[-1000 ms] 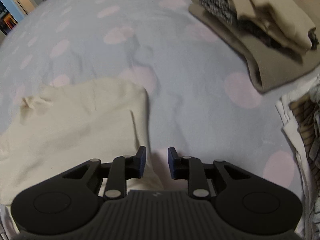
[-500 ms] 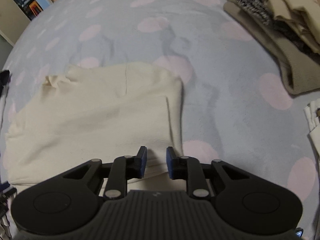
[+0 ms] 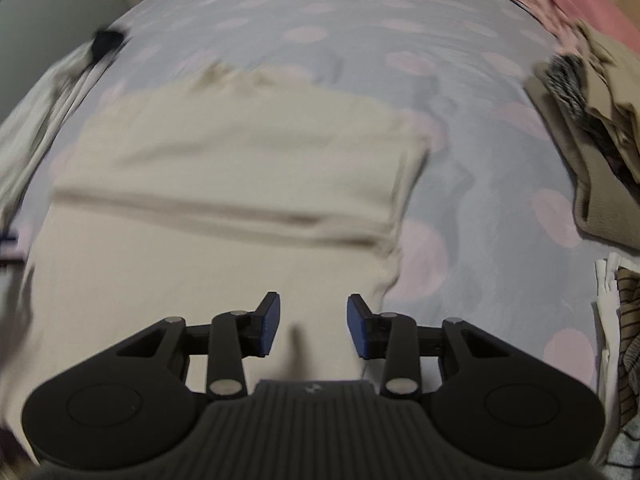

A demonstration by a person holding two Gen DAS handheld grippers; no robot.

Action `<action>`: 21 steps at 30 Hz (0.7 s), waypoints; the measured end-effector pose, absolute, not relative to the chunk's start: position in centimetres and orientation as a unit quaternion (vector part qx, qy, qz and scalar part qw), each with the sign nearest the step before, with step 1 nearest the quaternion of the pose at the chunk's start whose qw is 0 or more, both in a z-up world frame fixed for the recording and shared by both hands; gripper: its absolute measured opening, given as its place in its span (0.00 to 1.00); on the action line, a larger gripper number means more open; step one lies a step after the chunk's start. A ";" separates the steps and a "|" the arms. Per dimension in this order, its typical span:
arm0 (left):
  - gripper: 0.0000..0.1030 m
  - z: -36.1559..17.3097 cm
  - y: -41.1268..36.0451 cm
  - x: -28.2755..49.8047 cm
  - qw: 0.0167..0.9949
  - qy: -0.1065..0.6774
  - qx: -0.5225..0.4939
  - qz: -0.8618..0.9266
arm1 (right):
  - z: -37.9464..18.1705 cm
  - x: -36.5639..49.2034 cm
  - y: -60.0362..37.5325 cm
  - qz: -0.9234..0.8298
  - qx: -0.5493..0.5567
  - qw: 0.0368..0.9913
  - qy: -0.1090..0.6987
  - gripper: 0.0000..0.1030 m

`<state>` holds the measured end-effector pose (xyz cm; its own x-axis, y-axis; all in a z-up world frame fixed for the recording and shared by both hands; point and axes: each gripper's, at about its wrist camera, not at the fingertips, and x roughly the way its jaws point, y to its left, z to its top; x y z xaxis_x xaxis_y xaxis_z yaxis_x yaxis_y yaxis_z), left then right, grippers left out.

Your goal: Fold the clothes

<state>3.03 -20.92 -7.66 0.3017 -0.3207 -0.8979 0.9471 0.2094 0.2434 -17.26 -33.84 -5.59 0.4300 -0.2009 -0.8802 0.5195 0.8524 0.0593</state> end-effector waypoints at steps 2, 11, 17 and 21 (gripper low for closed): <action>0.28 -8.0 -20.4 1.4 0.676 0.359 0.437 -0.472 | -6.0 -18.0 -31.6 -0.197 0.131 0.832 0.502 0.39; 0.28 -10.7 -16.6 -5.9 0.611 0.317 0.520 -0.506 | -8.3 -22.3 -22.2 -0.103 0.021 0.837 0.537 0.39; 0.28 -10.7 -15.5 -6.9 0.612 0.330 0.518 -0.499 | -9.9 -25.1 -18.3 -0.079 -0.020 0.826 0.557 0.47; 0.28 -10.1 -15.0 -9.5 0.604 0.280 0.536 -0.519 | -9.8 -26.1 -15.5 -0.078 -0.064 0.828 0.551 0.47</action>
